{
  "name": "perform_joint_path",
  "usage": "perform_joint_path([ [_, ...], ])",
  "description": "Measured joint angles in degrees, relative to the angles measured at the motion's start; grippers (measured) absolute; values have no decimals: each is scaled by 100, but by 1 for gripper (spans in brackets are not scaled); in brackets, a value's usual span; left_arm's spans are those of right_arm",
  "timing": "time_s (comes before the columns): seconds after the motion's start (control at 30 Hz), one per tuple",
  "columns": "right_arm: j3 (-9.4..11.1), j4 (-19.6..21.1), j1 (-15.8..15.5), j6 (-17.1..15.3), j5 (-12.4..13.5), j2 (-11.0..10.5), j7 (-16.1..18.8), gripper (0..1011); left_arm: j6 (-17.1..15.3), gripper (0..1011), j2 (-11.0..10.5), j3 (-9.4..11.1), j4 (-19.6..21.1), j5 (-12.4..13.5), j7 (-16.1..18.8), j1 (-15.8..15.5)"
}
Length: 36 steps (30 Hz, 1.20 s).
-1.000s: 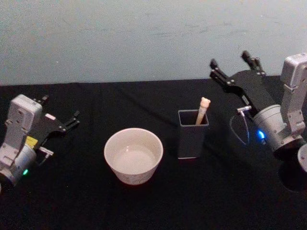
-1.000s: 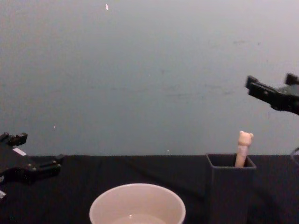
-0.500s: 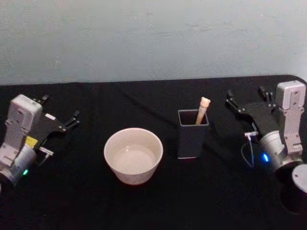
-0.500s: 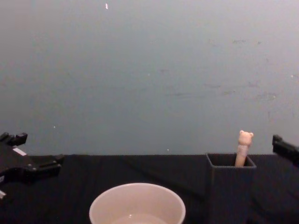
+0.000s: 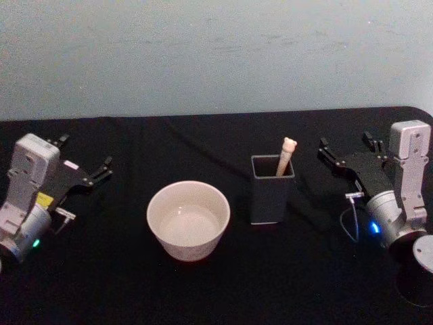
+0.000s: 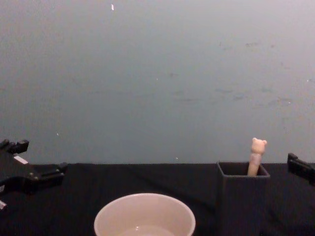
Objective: Pick up the stirring spoon with one hand, stir inside the cup, then place it back in its original position.
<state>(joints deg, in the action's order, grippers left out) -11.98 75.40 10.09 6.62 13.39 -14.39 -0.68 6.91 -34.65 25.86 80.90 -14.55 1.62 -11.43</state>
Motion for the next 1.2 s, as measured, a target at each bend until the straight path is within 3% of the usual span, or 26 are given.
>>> perform_joint_path([
  [1.2,-23,30,4,37,-30,-14,-23,1002,0,1001,0,0,0,0,0,0],
])
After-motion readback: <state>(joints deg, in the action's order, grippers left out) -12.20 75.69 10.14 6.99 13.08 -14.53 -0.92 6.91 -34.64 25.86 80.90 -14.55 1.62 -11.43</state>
